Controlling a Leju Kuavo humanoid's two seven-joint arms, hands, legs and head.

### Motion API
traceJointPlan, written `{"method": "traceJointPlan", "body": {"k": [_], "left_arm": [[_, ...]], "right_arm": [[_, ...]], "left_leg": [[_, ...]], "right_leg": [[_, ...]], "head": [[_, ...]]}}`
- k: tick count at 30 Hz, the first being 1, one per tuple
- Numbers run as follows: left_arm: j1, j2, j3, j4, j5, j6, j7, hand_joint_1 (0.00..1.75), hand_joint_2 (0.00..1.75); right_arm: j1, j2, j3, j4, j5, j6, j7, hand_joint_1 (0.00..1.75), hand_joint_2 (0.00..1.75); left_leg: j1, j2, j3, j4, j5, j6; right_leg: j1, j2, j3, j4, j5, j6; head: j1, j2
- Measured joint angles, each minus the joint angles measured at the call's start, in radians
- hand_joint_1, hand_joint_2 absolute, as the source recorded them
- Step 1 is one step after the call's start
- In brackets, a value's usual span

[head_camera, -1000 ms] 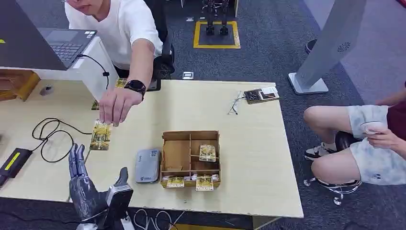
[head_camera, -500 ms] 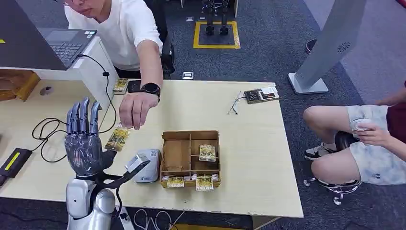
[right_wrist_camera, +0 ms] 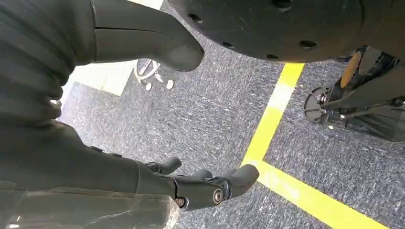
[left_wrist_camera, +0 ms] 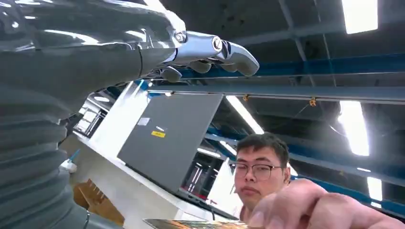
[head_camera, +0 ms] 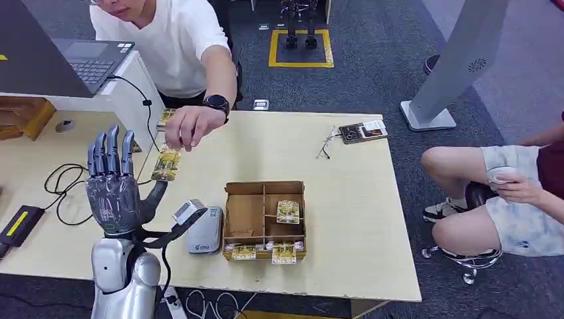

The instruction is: Pass the card to the sensor for recognition and then transmit it.

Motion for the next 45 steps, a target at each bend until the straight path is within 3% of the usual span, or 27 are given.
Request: {"method": "traceJointPlan", "body": {"k": [7,8,9,13,39,45], "left_arm": [[0.0,0.0,0.0,0.003,0.016,0.0,-0.005,0.0,1.75],[0.0,0.0,0.0,0.003,0.021,0.0,-0.008,0.98,1.75],[0.0,-0.001,0.0,0.005,0.027,0.0,-0.011,1.75,1.75],[-0.001,-0.002,0.0,0.015,0.049,0.0,-0.042,1.75,1.75],[-0.003,-0.003,0.0,0.045,0.131,0.0,-0.085,1.75,1.75],[-0.013,-0.003,0.013,0.073,0.16,0.0,-0.138,1.75,1.75]], "right_arm": [[0.0,-0.003,0.0,0.0,0.0,-0.002,0.0,0.0,1.75],[0.0,-0.003,0.0,0.0,0.0,-0.003,0.0,0.0,1.75],[0.0,-0.003,0.0,0.0,0.0,-0.004,0.001,0.0,1.75],[0.0,-0.003,0.0,0.0,0.0,-0.005,0.003,0.0,1.75],[-0.001,-0.009,0.0,0.0,0.0,-0.01,0.009,0.0,1.75],[-0.009,-0.011,0.001,0.0,0.007,-0.011,0.009,0.0,1.75]], "left_leg": [[0.0,0.0,0.0,0.0,0.0,0.0],[0.0,0.0,0.0,0.0,0.0,0.0],[0.0,0.0,0.0,0.0,0.0,0.0],[0.0,0.0,0.0,0.0,0.0,0.0],[0.0,0.0,0.0,0.0,0.0,0.0],[0.0,0.0,0.0,0.0,0.0,0.0]], "right_leg": [[0.0,0.0,0.0,0.0,0.0,0.0],[0.0,0.0,0.0,0.0,0.0,0.0],[0.0,0.0,0.0,0.0,0.0,0.0],[0.0,0.0,0.0,0.0,0.0,0.0],[0.0,0.0,0.0,0.0,0.0,0.0],[0.0,0.0,0.0,0.0,0.0,0.0]], "head": [[0.0,0.0],[0.0,0.0],[0.0,0.0],[0.0,0.0],[0.0,0.0],[0.0,0.0]]}}
